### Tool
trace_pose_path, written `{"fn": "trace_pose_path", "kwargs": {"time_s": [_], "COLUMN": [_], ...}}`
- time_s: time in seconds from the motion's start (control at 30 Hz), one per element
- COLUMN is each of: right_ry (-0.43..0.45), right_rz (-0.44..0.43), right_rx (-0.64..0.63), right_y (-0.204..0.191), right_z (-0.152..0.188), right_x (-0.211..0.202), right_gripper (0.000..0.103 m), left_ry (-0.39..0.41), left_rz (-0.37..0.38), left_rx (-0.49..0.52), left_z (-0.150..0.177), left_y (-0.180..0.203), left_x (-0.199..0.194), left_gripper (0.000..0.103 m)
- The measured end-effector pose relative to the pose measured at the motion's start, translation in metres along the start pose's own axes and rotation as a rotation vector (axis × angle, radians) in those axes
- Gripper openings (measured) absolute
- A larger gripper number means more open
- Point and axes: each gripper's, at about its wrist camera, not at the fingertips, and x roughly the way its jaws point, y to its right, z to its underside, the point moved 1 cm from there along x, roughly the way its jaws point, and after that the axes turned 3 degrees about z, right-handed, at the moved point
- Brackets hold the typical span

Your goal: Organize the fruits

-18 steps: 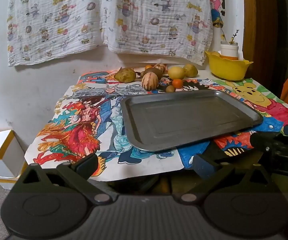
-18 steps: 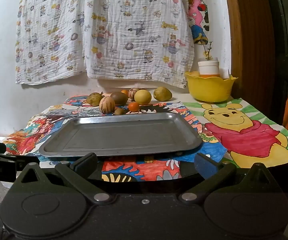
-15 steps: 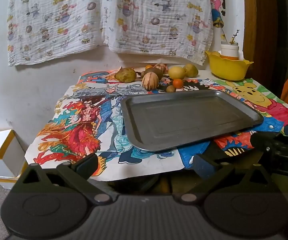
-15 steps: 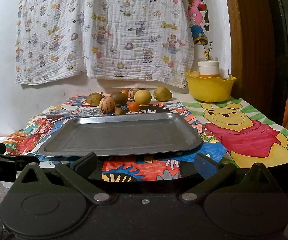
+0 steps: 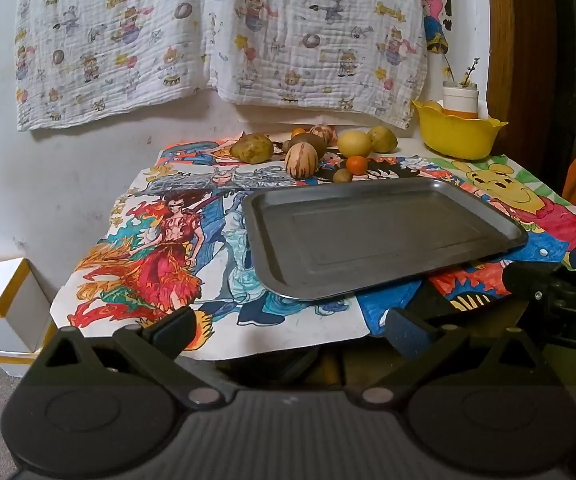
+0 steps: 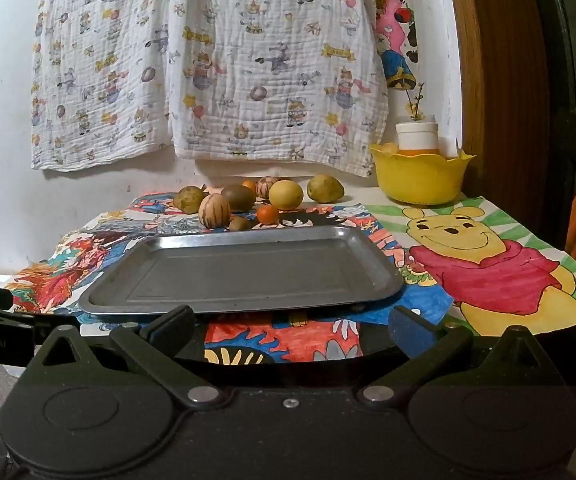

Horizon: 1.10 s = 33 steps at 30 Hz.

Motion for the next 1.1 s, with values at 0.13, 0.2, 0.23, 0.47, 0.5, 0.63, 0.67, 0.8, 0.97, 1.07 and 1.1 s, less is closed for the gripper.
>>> {"fn": "trace_pose_path", "kwargs": {"time_s": [0.13, 0.2, 0.23, 0.47, 0.5, 0.63, 0.67, 0.8, 0.97, 1.07, 1.1], "right_ry": [-0.001, -0.001, -0.001, -0.003, -0.003, -0.003, -0.003, -0.005, -0.005, -0.005, -0.008], "right_rz": [0.000, 0.000, 0.000, 0.000, 0.000, 0.000, 0.000, -0.001, 0.000, 0.000, -0.001], "right_rx": [0.001, 0.001, 0.001, 0.001, 0.001, 0.001, 0.000, 0.001, 0.001, 0.002, 0.003], "right_y": [0.0002, 0.0003, 0.0004, 0.0005, 0.0005, 0.0004, 0.0004, 0.0004, 0.0002, -0.0007, -0.0016], "right_z": [0.0002, 0.0003, 0.0003, 0.0007, 0.0008, 0.0010, 0.0010, 0.0012, 0.0014, 0.0017, 0.0019], "right_x": [0.0000, -0.0001, 0.0000, 0.0001, 0.0000, 0.0000, 0.0000, 0.0001, 0.0002, 0.0005, 0.0011], "right_gripper": [0.103, 0.103, 0.103, 0.103, 0.103, 0.103, 0.103, 0.103, 0.103, 0.103, 0.103], "left_ry": [-0.001, -0.001, -0.001, -0.002, -0.002, -0.003, -0.003, -0.004, -0.005, -0.006, -0.007], "left_rz": [0.000, 0.000, 0.000, 0.000, 0.000, 0.000, 0.000, 0.001, 0.001, 0.001, 0.000], "left_rx": [0.000, 0.000, 0.000, -0.001, -0.001, -0.001, -0.001, -0.001, -0.002, -0.002, -0.002], "left_z": [0.0000, 0.0000, 0.0000, 0.0000, 0.0001, 0.0000, 0.0001, 0.0000, 0.0000, 0.0001, 0.0003], "left_y": [0.0000, 0.0000, 0.0001, 0.0000, 0.0001, 0.0000, 0.0001, 0.0000, 0.0000, 0.0002, 0.0002], "left_x": [0.0000, 0.0000, 0.0000, 0.0000, -0.0001, 0.0001, 0.0000, 0.0000, 0.0001, -0.0002, -0.0002], "left_gripper": [0.103, 0.103, 0.103, 0.103, 0.103, 0.103, 0.103, 0.103, 0.103, 0.103, 0.103]}}
